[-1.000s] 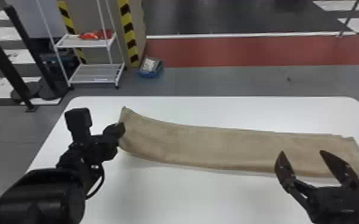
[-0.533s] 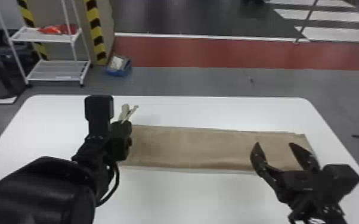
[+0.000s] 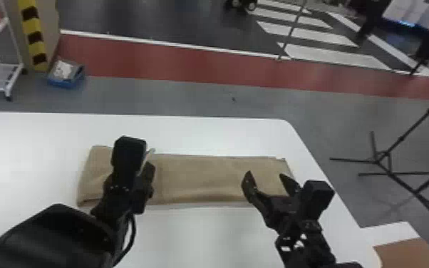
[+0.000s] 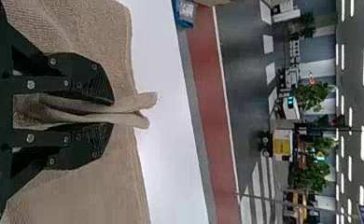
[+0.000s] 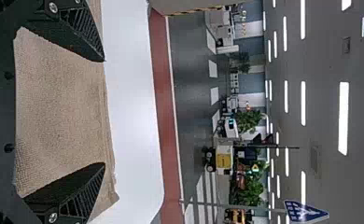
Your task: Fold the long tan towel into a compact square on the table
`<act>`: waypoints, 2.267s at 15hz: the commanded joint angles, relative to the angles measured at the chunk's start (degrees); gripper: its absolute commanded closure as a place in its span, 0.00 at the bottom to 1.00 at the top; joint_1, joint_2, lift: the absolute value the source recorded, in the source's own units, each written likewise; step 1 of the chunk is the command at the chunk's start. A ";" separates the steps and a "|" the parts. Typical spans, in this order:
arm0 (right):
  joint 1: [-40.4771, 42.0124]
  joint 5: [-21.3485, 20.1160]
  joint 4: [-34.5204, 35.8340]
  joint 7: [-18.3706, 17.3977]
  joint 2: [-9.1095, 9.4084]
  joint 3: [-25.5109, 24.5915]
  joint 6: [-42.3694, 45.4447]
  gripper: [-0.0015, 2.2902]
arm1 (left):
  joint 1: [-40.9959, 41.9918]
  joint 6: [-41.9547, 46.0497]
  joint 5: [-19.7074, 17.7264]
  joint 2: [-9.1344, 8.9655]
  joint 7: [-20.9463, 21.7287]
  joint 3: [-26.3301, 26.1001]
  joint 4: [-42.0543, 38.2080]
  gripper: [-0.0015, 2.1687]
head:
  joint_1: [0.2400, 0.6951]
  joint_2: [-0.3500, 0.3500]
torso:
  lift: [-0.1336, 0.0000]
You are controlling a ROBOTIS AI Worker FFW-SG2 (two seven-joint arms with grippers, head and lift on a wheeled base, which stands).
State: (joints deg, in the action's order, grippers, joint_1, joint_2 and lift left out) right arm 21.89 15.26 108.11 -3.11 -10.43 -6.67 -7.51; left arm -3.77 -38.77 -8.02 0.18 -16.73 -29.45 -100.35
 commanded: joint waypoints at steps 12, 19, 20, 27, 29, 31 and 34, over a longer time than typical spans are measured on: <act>-11.87 -1.73 -5.89 4.43 4.99 15.11 -10.04 0.10 | 23.28 17.01 6.00 3.52 1.26 17.85 -15.22 0.01 | 1.00 0.41 | 0.15; -18.11 -1.11 -14.68 8.21 5.25 19.24 -11.79 0.17 | 25.31 32.65 6.62 4.48 10.58 20.49 -8.55 0.01 | 1.00 0.63 | 0.15; -18.11 -1.11 -15.04 8.12 5.25 19.33 -11.79 0.18 | 24.95 33.53 6.62 4.48 11.28 20.49 -7.93 0.01 | 1.00 0.63 | 0.15; -18.11 -1.55 -14.86 8.12 5.25 20.73 -13.73 0.31 | 24.95 33.88 6.44 4.48 11.37 20.49 -6.79 0.01 | 1.00 0.63 | 0.15; -18.11 -2.08 -14.95 7.68 5.25 20.82 -14.96 0.31 | 24.95 34.23 6.35 4.48 11.37 20.49 -6.52 0.01 | 1.00 0.64 | 0.15; -18.11 -2.16 -14.95 7.50 5.34 20.82 -15.13 0.31 | 24.95 34.23 6.18 4.48 11.37 20.49 -6.52 0.01 | 1.00 0.64 | 0.15; -18.11 -2.52 -14.51 7.42 5.25 21.35 -15.84 0.41 | 24.95 34.23 6.09 4.48 11.37 20.49 -6.35 0.01 | 1.00 0.64 | 0.15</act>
State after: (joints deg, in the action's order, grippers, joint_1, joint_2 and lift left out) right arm 3.78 12.86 93.38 4.36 -5.15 14.51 -23.16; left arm 21.18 -4.53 -1.90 4.66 -5.36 -8.96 -106.79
